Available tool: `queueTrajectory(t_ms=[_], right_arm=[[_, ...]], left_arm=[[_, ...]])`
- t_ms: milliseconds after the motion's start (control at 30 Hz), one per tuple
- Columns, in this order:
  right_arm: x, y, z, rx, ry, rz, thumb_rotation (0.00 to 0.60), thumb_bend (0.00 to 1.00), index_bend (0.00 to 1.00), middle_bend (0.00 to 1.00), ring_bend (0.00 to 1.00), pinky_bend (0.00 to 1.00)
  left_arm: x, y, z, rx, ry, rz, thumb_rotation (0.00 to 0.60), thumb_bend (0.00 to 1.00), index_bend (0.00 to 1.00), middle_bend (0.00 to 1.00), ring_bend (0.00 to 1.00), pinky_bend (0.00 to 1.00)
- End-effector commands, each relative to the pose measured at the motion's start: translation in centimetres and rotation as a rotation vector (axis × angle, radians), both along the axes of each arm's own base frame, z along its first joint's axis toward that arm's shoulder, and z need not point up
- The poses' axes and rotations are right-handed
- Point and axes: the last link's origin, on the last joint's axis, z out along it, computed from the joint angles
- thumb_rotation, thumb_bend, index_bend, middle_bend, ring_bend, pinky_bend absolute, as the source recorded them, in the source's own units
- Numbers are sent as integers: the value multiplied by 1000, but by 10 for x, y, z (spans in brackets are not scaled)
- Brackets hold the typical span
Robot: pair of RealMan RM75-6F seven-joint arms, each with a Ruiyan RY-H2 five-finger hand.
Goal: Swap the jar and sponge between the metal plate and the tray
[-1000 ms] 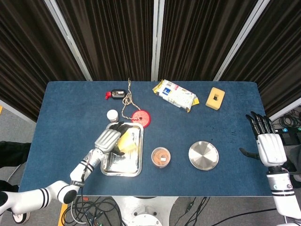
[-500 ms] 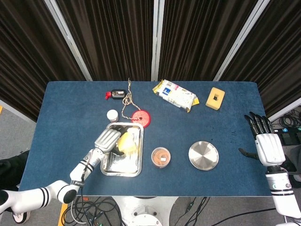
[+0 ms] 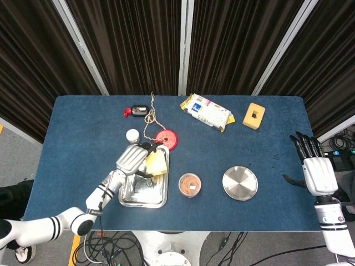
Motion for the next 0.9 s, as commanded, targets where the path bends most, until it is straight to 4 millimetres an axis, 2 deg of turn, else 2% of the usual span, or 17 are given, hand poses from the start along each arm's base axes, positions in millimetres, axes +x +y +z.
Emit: queueTrajectory(t_ms=[33,233,467,600,900], right_arm=[[-2,1,3,-16,-6,-4,600,0,0,0,0,0],[-13,5,17,-66,-34,-31,600,0,0,0,0,0],[-26,12,30,-103,-57,-57,600,3,0,0,0,0],[-33,13,33,-110,-65,-70,600,11,0,0,0,0],[-32,13,32,-105,-65,-57,600,36,0,0,0,0]], left_arm=[[21,8,-8,-22,-21,-40,600,35,124,346,255,433],[60,21,-35,-76,-65,-100,600,35,124,347,254,433],[88,33,-64,-110,-71,-152,600,35,124,346,254,432],[93,42,-73,-110,-59,-168,600,35,124,347,255,432],[81,59,-81,-91,-55,-147,600,33,127,343,254,423]])
